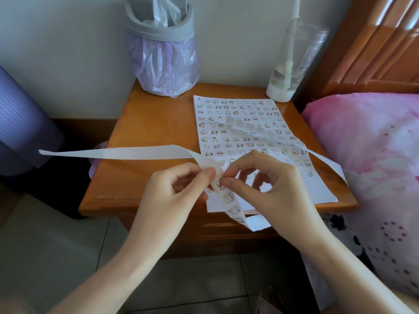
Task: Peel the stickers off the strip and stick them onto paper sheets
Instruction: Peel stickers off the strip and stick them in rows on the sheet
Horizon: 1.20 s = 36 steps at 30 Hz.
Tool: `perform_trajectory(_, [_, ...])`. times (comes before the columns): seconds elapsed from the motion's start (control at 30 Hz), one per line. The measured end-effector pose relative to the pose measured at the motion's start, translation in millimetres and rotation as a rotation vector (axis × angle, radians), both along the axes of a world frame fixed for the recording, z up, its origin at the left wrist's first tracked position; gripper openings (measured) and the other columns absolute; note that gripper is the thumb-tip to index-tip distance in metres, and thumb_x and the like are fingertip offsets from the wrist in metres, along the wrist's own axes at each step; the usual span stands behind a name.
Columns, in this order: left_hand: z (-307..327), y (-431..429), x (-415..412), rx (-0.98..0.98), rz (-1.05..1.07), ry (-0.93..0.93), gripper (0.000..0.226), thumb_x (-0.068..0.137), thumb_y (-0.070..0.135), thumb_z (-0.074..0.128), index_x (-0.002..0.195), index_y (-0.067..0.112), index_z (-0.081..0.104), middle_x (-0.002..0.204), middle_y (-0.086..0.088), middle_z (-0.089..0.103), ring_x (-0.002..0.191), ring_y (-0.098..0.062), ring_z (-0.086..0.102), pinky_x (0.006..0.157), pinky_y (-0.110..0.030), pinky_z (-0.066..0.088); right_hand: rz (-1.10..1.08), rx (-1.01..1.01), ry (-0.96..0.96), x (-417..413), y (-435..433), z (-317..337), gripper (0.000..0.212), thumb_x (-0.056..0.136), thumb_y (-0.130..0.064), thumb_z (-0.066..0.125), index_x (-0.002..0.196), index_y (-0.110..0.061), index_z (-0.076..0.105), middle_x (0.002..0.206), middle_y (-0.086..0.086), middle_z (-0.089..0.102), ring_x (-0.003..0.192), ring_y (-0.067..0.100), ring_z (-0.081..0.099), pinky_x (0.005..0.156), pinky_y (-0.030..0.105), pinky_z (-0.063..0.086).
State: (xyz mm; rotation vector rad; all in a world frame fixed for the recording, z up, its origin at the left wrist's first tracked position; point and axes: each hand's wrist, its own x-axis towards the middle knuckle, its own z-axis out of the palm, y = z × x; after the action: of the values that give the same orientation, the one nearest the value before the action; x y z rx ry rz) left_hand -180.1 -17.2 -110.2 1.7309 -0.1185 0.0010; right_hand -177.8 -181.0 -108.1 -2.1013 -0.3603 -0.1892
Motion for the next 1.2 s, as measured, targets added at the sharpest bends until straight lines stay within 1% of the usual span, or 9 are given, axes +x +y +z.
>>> perform_trajectory(0.2, [-2.4,0.3,2.6,0.066,0.01,-0.021,0.018,0.085,0.027,0.06,0.07,0.022,0.067,0.052,0.015,0.061,0.046,0.003,0.054,0.047,-0.004,0.036,-0.036,-0.142,-0.056,0.7,2.0,-2.3,0.007,0.084,-0.026,0.062,0.079,-0.031,0.06,0.085,-0.014,0.06,0.083,0.011,0.052,0.066,0.022,0.044])
perform_trajectory(0.33, [-5.9,2.3,4.6,0.106,0.034,-0.035,0.017,0.086,0.03,0.06,0.072,0.024,0.069,0.054,0.01,0.062,0.048,0.001,0.054,0.047,-0.005,0.036,-0.014,0.029,0.065,1.9,-4.3,9.4,0.005,0.084,-0.023,0.062,0.082,-0.028,0.063,0.088,-0.013,0.065,0.081,0.008,0.058,0.065,0.019,0.046])
perform_trajectory(0.43, [-10.6,4.4,6.2,0.175,0.035,-0.052,0.016,0.085,0.033,0.059,0.076,0.026,0.069,0.057,0.01,0.064,0.059,-0.002,0.061,0.056,-0.004,0.041,-0.078,0.122,0.138,7.6,-17.1,16.0,0.003,0.083,-0.021,0.065,0.084,-0.019,0.067,0.082,-0.009,0.068,0.07,0.007,0.06,0.058,0.018,0.046])
perform_trajectory(0.67, [-14.5,6.4,4.4,0.3,0.01,-0.091,0.015,0.085,0.033,0.059,0.081,0.024,0.069,0.053,0.019,0.062,0.056,0.0,0.061,0.051,-0.004,0.039,-0.118,-0.021,0.415,22.9,-29.6,8.5,0.004,0.083,-0.022,0.068,0.083,-0.018,0.07,0.065,-0.013,0.067,0.047,-0.003,0.052,0.048,0.011,0.042])
perform_trajectory(0.83, [-16.5,5.3,1.4,0.381,-0.007,-0.13,0.016,0.084,0.034,0.06,0.087,0.022,0.069,0.059,0.024,0.058,0.061,0.009,0.06,0.046,-0.002,0.038,-0.109,-0.028,0.427,22.0,-27.7,5.5,0.008,0.079,-0.023,0.072,0.081,-0.015,0.072,0.073,-0.004,0.07,0.05,-0.001,0.051,0.045,0.006,0.036])
perform_trajectory(0.93, [-16.6,4.9,2.6,0.387,-0.003,-0.137,0.016,0.084,0.033,0.06,0.086,0.021,0.07,0.059,0.022,0.059,0.062,0.008,0.06,0.047,-0.003,0.038,-0.095,-0.043,0.421,23.2,-28.0,3.0,0.007,0.079,-0.022,0.073,0.082,-0.015,0.072,0.08,-0.001,0.073,0.065,0.016,0.063,0.053,0.009,0.045])
perform_trajectory(0.97, [-16.6,4.6,2.9,0.389,-0.002,-0.139,0.015,0.084,0.033,0.06,0.086,0.021,0.07,0.058,0.022,0.059,0.062,0.008,0.06,0.047,-0.003,0.038,-0.094,-0.049,0.424,23.8,-28.2,2.4,0.007,0.079,-0.022,0.073,0.082,-0.016,0.073,0.081,-0.002,0.074,0.072,0.017,0.066,0.058,0.011,0.048])
perform_trajectory(1.1, [-16.6,4.7,2.5,0.39,0.002,-0.14,0.015,0.084,0.033,0.06,0.087,0.022,0.069,0.06,0.023,0.059,0.062,0.01,0.06,0.047,-0.002,0.038,-0.086,-0.045,0.437,25.5,-28.3,0.5,0.004,0.078,-0.018,0.074,0.08,-0.015,0.073,0.08,-0.001,0.074,0.066,0.003,0.065,0.057,0.008,0.047])
perform_trajectory(1.2, [-16.2,4.5,2.3,0.389,0.003,-0.137,0.015,0.084,0.032,0.059,0.087,0.021,0.069,0.061,0.024,0.058,0.062,0.012,0.059,0.045,-0.001,0.037,-0.096,-0.025,0.437,25.6,-27.2,-1.1,0.004,0.077,-0.016,0.074,0.079,-0.013,0.073,0.079,0.0,0.074,0.063,0.003,0.063,0.056,0.009,0.046])
